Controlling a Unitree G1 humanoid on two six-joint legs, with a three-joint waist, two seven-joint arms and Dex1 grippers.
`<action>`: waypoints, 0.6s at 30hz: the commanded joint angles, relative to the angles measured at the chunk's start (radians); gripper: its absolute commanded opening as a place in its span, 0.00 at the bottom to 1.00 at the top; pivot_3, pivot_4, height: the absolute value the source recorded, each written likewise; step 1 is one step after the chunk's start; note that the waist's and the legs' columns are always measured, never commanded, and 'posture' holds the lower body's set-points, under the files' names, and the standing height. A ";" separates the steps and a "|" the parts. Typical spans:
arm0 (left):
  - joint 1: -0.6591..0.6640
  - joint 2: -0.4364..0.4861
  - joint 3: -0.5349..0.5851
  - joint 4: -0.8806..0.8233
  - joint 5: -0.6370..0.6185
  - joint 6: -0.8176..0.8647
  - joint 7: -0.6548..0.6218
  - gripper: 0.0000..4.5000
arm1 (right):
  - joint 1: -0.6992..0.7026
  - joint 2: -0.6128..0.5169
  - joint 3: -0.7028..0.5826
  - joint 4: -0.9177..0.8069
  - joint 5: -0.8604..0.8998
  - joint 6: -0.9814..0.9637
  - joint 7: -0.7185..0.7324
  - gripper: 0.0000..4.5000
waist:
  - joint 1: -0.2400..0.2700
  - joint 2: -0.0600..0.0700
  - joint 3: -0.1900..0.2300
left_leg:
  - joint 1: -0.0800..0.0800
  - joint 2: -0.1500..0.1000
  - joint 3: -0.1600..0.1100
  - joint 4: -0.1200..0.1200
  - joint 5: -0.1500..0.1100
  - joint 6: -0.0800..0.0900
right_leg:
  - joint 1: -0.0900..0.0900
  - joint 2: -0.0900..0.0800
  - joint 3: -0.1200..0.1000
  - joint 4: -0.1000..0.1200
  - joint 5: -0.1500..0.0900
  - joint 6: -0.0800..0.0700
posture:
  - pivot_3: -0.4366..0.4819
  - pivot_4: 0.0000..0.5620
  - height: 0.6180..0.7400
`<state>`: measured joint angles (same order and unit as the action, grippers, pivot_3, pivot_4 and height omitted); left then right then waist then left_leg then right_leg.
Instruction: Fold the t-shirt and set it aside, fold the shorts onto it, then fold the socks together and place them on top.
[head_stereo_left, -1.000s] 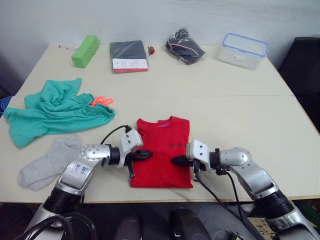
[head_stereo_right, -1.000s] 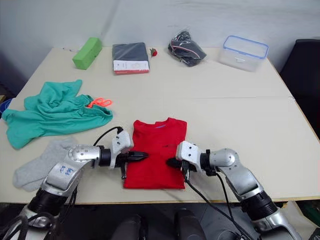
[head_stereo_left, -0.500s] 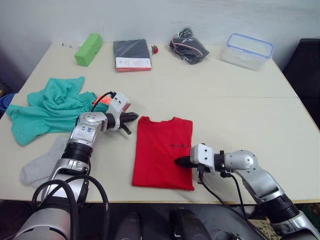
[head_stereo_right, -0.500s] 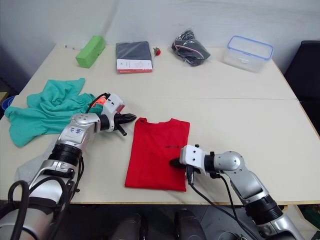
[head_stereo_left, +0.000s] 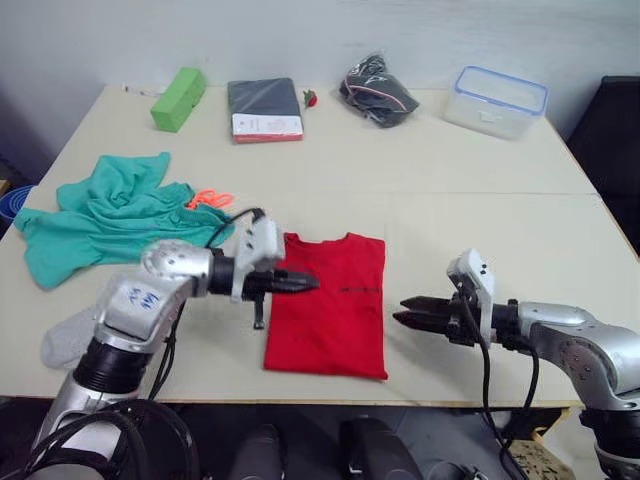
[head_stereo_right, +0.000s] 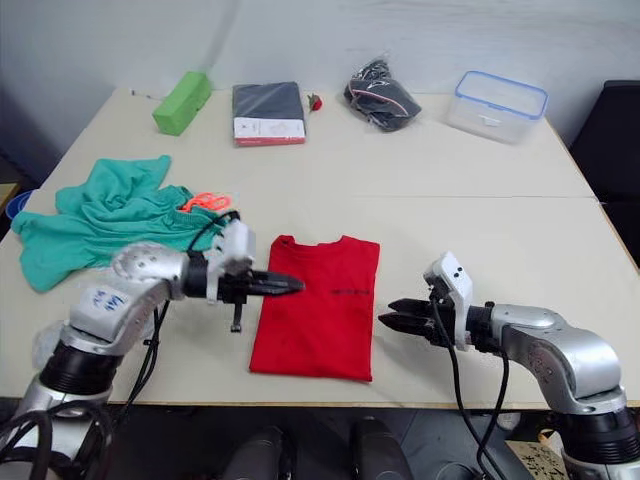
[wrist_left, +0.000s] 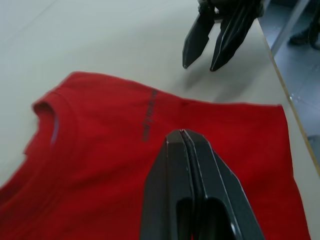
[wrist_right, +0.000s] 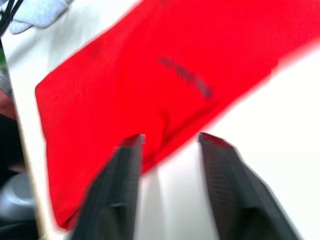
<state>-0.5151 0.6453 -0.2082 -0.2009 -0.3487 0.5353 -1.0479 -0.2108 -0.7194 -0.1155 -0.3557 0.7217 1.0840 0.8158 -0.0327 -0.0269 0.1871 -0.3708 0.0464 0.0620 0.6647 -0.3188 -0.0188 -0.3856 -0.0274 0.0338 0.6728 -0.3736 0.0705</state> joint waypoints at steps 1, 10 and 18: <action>-0.004 -0.007 0.012 -0.014 0.007 -0.030 0.007 0.00 | -0.056 0.034 -0.013 0.025 0.044 0.105 -0.073 0.75 | -0.001 0.000 0.000 | -0.001 0.000 0.000 0.000 0.000 0.000 | -0.001 0.000 0.000 0.000 0.000 0.000 | 0.48 0.27 1.00; 0.016 0.013 0.028 -0.031 0.012 -0.044 0.011 0.00 | -0.243 0.182 0.160 0.289 0.014 0.202 -0.082 0.99 | -0.015 -0.002 -0.001 | -0.002 0.000 0.001 0.000 0.000 0.000 | -0.004 0.000 0.001 0.002 0.000 0.000 | 0.48 0.27 1.00; 0.030 0.046 0.068 -0.078 -0.002 -0.010 0.022 0.00 | -0.346 0.305 0.146 0.400 0.067 0.319 -0.066 0.99 | -0.048 -0.003 -0.002 | -0.001 0.002 0.001 -0.002 0.001 -0.001 | -0.005 0.001 0.001 0.005 0.000 -0.001 | 0.48 0.27 1.00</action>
<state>-0.4948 0.6795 -0.1698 -0.2351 -0.3367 0.5242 -1.0307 -0.5826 -0.4284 -0.0153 0.0208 0.7677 1.3395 0.7383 -0.0809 -0.0300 0.1851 -0.3714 0.0481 0.0632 0.6627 -0.3178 -0.0203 -0.3905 -0.0259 0.0349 0.6782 -0.3731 0.0694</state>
